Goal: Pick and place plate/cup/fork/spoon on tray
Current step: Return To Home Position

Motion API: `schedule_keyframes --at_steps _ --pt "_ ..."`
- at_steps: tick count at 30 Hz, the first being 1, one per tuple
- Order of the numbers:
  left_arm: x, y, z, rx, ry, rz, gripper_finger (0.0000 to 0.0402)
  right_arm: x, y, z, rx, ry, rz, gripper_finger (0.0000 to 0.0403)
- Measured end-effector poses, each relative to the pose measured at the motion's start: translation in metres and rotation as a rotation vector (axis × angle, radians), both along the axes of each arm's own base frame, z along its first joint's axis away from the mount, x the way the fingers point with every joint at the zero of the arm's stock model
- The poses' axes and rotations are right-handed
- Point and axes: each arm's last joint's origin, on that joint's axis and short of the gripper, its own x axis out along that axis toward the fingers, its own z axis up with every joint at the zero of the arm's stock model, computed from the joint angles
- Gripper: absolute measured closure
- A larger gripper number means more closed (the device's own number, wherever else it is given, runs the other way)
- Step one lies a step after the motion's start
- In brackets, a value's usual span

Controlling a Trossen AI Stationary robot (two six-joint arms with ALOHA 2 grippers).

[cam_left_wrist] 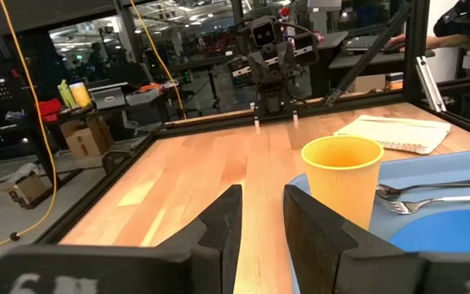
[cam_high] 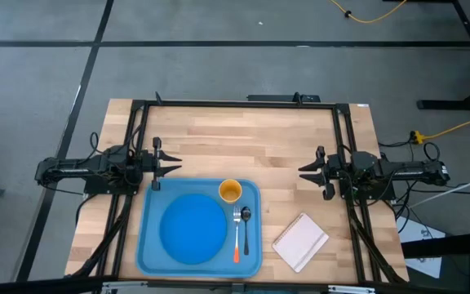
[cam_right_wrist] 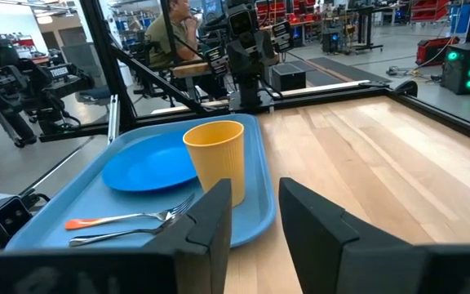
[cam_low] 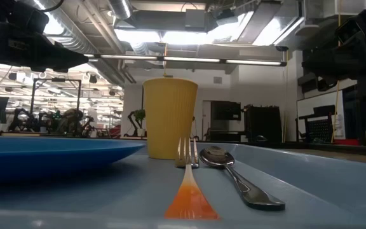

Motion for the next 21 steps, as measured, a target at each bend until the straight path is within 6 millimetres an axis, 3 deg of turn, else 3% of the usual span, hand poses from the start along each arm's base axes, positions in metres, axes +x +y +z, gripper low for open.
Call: schedule_keyframes --at_steps 13,18,21 --pt "0.000 0.000 0.000 0.000 0.000 0.000 0.0317 0.000 0.000 0.000 0.000 -0.001 0.000 0.0293" --pt "0.000 0.000 0.000 0.000 0.000 0.000 0.0317 -0.004 -0.001 0.019 0.007 -0.201 -0.006 0.0293" --pt "0.000 0.000 0.000 0.000 0.001 0.000 0.0317 -0.006 -0.003 0.021 0.005 -0.234 -0.029 0.0293"
